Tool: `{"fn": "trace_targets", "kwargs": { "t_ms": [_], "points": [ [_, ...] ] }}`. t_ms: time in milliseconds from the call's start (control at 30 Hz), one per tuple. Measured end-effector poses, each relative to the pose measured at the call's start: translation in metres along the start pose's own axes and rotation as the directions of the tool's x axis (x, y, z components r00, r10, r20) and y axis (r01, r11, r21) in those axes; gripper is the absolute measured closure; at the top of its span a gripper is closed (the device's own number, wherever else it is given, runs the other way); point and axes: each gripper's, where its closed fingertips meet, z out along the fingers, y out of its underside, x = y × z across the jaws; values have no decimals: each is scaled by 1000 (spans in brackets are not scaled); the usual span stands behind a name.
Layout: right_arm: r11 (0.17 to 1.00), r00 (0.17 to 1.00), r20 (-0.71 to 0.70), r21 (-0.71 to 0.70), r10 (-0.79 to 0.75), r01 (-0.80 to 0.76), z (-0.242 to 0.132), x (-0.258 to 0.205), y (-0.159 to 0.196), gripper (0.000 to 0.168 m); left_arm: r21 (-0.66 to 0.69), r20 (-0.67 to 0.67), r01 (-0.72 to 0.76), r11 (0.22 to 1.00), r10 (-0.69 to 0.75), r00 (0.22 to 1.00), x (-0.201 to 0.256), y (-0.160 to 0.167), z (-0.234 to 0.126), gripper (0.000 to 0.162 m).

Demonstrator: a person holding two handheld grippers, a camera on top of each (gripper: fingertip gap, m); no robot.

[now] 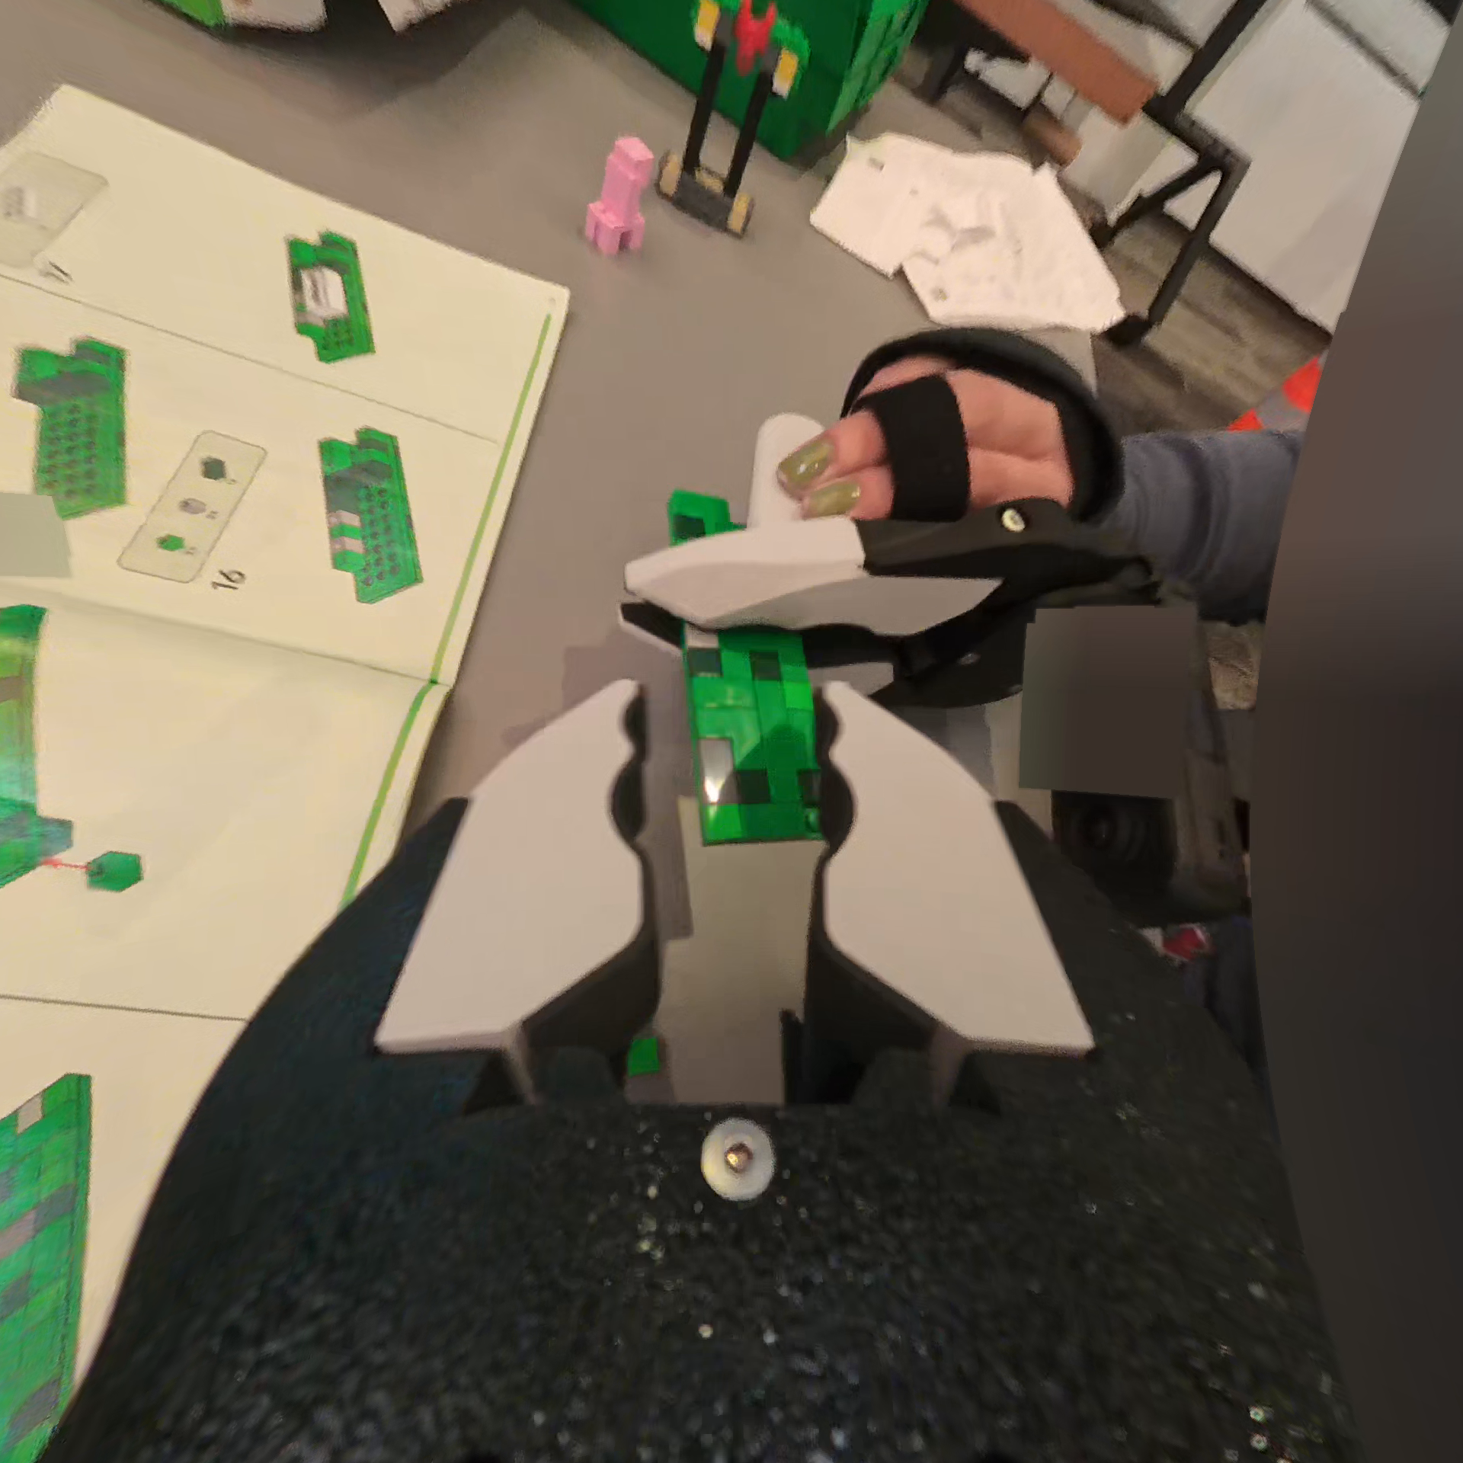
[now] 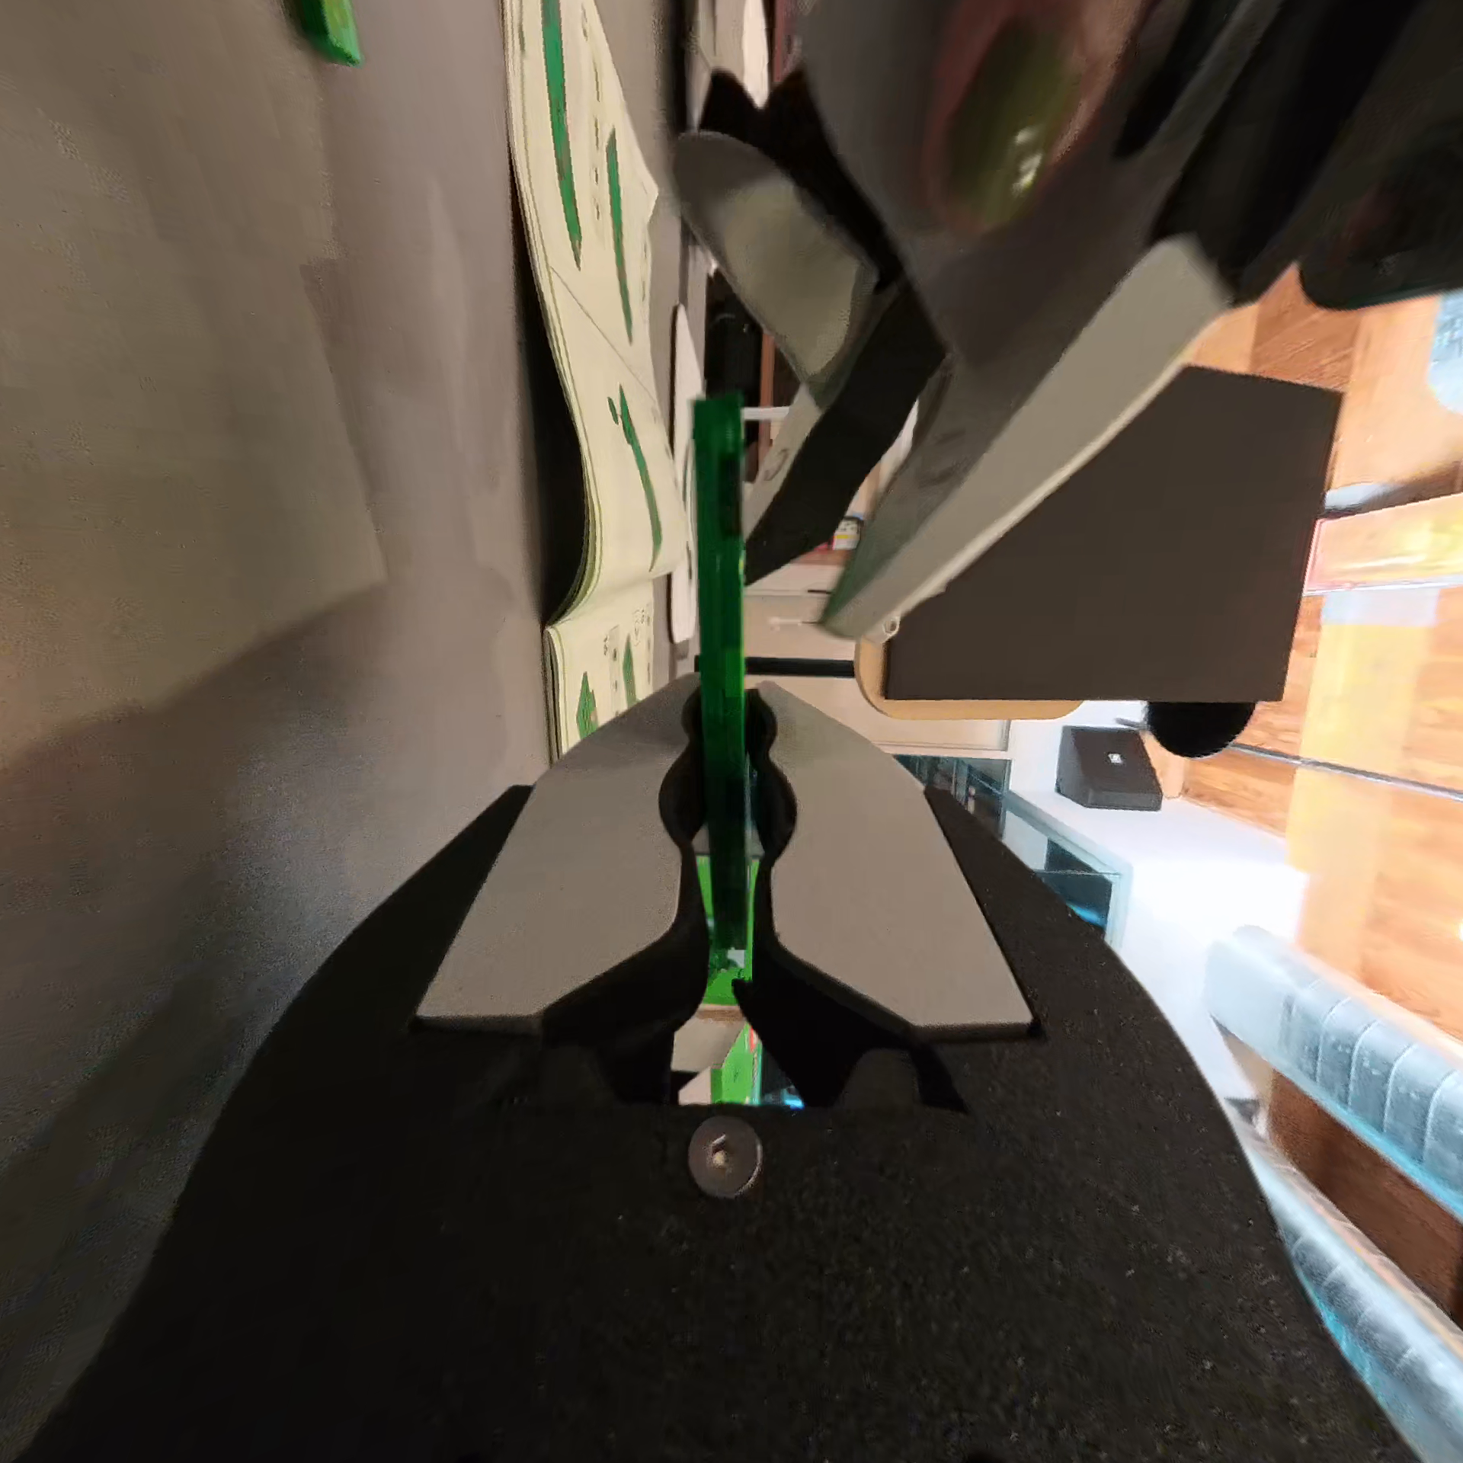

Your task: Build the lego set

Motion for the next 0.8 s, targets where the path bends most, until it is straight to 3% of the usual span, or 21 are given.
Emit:
{"fn": "trace_targets", "kwargs": {
  "t_ms": [67,133,233,400,533,800],
  "points": [
    [1000,1000,-17,8,-15,15,-2,0,-1,162,49,29,-67,997,65,997,1,-2,-14,106],
    [999,999,-21,14,-33,33,-3,-2,0,162,27,92,-157,987,154,984,-2,6,-32,105],
    [999,999,-9,6,-34,34,1,-6,3,162,-135,186,-234,963,257,948,-11,33,-53,115],
    [999,999,5,-18,-32,32,13,-10,5,162,-359,273,-132,924,239,932,-18,78,-53,132],
    [999,999,23,-21,-27,27,14,-14,4,162,-379,284,-117,918,236,929,-19,93,-43,141],
    [999,999,28,-34,-37,38,17,-15,-1,162,-368,290,-141,919,257,922,-25,94,-37,155]
  ]
}}
